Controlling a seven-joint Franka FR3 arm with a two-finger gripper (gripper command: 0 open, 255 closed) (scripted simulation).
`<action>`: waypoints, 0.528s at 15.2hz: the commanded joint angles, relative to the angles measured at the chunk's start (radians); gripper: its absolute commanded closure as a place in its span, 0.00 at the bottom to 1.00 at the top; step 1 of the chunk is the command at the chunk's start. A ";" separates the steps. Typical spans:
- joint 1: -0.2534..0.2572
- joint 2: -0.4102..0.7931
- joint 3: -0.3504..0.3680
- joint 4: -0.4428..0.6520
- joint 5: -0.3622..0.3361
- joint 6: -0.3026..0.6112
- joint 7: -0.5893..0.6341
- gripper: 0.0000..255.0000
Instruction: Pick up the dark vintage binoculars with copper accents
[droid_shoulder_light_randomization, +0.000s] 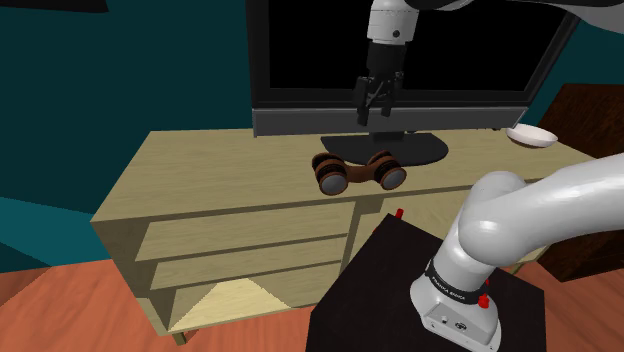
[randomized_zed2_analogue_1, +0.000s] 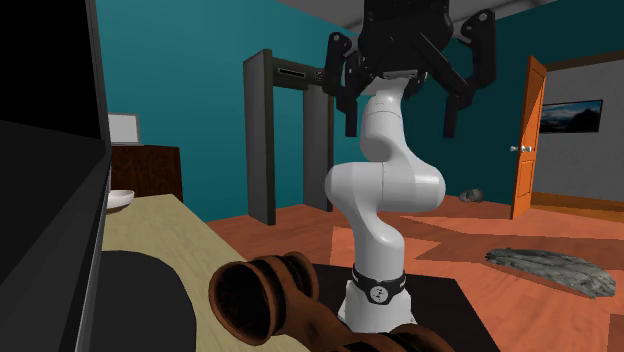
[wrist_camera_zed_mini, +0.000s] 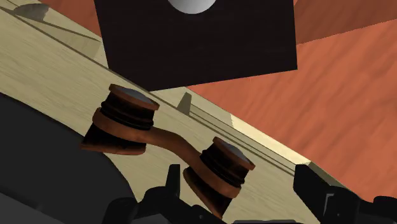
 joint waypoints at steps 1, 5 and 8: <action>0.000 0.000 0.000 0.000 0.000 0.000 0.000 0.00; 0.070 -0.041 -0.095 -0.149 -0.079 0.137 -0.286 0.00; 0.117 -0.047 -0.176 -0.240 -0.143 0.249 -0.499 0.00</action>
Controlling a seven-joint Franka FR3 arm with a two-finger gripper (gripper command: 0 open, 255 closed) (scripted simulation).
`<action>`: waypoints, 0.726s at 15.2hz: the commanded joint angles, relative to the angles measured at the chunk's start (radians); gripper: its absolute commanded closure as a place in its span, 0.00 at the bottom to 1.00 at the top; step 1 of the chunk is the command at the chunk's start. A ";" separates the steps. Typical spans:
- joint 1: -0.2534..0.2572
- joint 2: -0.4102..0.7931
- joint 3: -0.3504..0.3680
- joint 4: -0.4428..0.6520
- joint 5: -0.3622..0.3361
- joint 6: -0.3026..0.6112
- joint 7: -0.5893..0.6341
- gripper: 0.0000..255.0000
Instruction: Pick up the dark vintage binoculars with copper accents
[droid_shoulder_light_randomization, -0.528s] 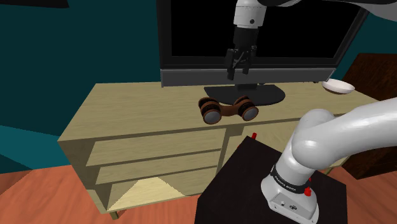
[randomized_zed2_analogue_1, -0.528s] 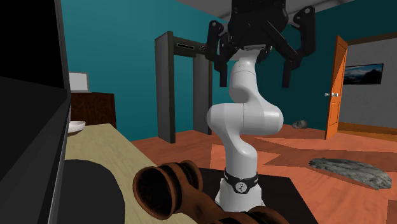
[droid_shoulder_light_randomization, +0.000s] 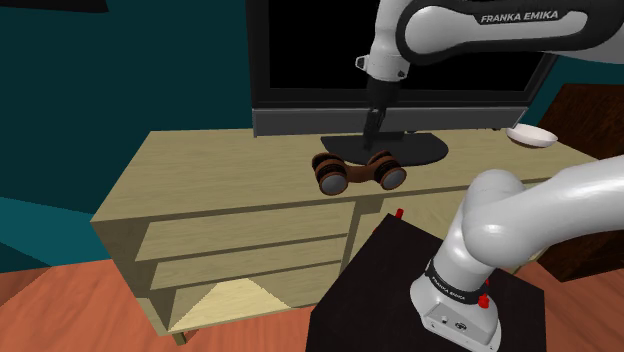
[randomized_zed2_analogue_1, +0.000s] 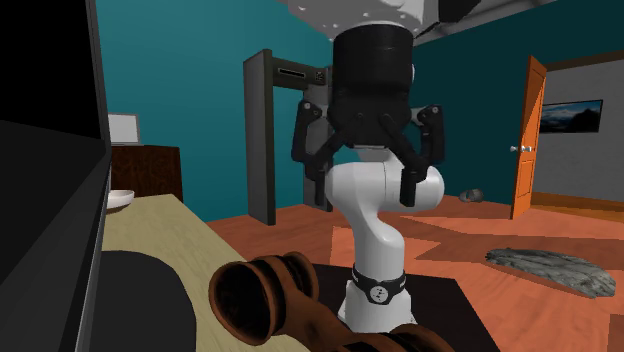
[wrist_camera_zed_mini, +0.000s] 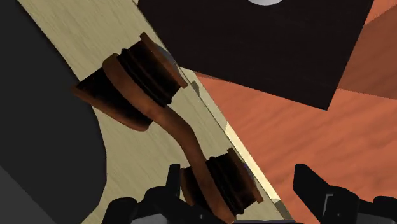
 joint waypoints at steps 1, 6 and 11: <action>0.030 0.008 -0.063 -0.053 -0.048 0.082 -0.159 0.00; 0.108 0.072 -0.221 -0.151 -0.152 0.292 -0.513 0.00; 0.113 0.104 -0.252 -0.198 -0.174 0.375 -0.545 0.00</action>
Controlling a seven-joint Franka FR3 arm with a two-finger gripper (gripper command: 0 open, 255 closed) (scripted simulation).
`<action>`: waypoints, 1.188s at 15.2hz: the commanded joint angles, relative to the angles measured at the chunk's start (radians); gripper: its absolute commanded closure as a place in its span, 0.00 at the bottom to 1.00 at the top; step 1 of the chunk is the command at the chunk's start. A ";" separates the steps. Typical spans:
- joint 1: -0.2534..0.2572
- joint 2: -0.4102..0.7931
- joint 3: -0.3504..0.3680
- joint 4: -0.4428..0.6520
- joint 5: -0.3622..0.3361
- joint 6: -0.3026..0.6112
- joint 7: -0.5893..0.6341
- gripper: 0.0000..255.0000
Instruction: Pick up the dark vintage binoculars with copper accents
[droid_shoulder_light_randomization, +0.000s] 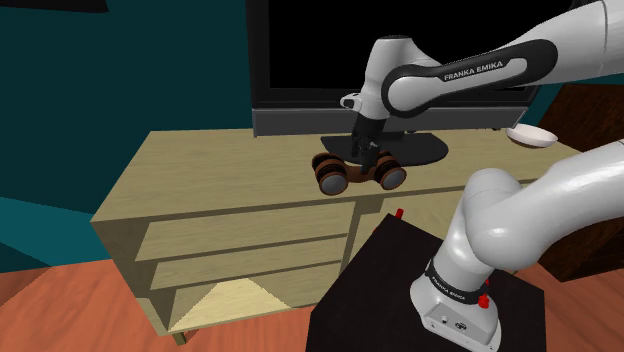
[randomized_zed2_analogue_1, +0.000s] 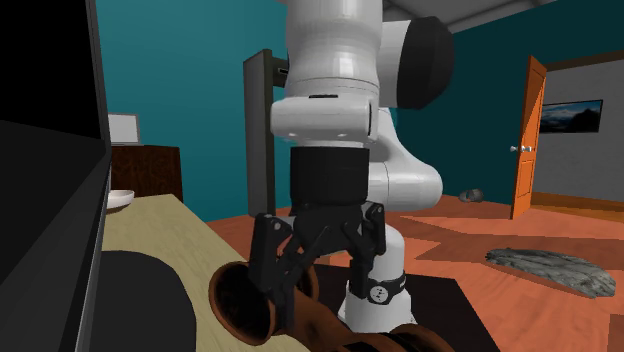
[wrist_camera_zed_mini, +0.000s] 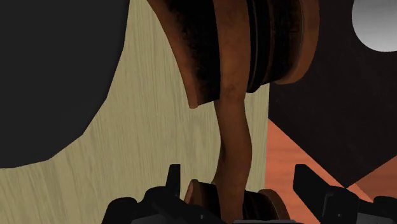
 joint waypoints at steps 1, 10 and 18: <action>0.000 0.014 -0.009 -0.022 -0.007 0.037 -0.002 0.00; -0.002 0.035 -0.021 -0.045 -0.016 0.081 -0.003 1.00; 0.000 0.012 -0.007 -0.017 -0.006 0.030 -0.002 1.00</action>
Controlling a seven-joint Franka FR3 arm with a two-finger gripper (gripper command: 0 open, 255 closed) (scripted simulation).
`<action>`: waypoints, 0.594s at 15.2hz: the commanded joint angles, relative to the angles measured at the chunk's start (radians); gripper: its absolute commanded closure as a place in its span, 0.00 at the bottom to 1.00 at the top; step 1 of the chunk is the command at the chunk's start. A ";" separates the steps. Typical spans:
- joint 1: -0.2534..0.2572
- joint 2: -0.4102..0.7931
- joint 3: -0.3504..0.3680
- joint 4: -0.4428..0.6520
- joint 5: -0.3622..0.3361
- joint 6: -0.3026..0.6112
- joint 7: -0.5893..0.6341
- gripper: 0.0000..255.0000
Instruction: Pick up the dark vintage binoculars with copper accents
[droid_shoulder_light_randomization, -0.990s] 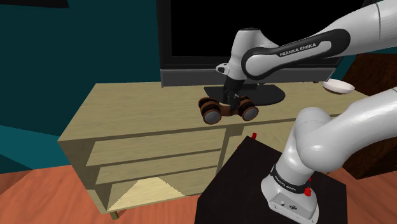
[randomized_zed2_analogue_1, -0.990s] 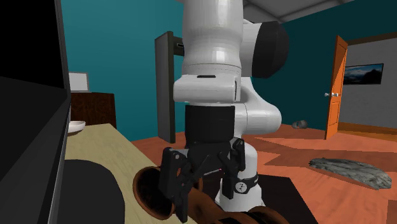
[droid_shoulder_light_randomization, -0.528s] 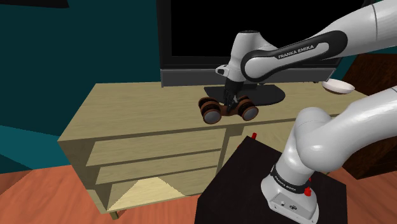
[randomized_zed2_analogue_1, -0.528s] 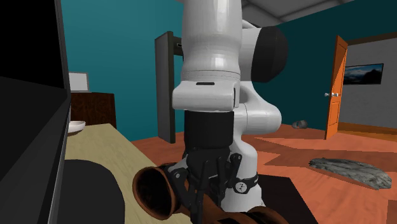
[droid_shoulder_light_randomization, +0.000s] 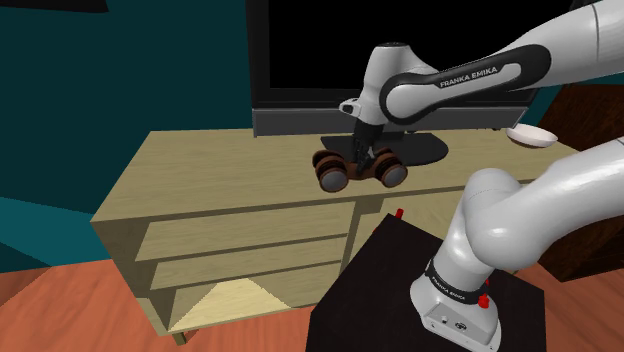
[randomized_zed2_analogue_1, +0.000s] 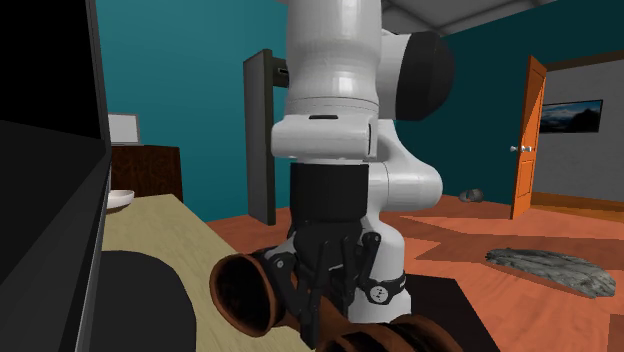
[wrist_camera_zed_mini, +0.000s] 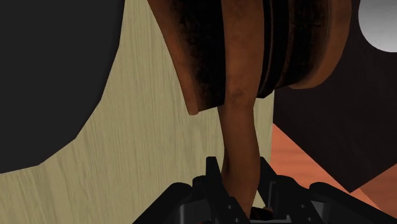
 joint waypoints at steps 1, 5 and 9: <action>0.002 -0.013 0.008 0.018 0.006 -0.031 0.000 1.00; 0.006 -0.034 0.022 0.060 0.018 -0.093 -0.002 1.00; 0.010 -0.049 0.036 0.105 0.030 -0.153 -0.004 1.00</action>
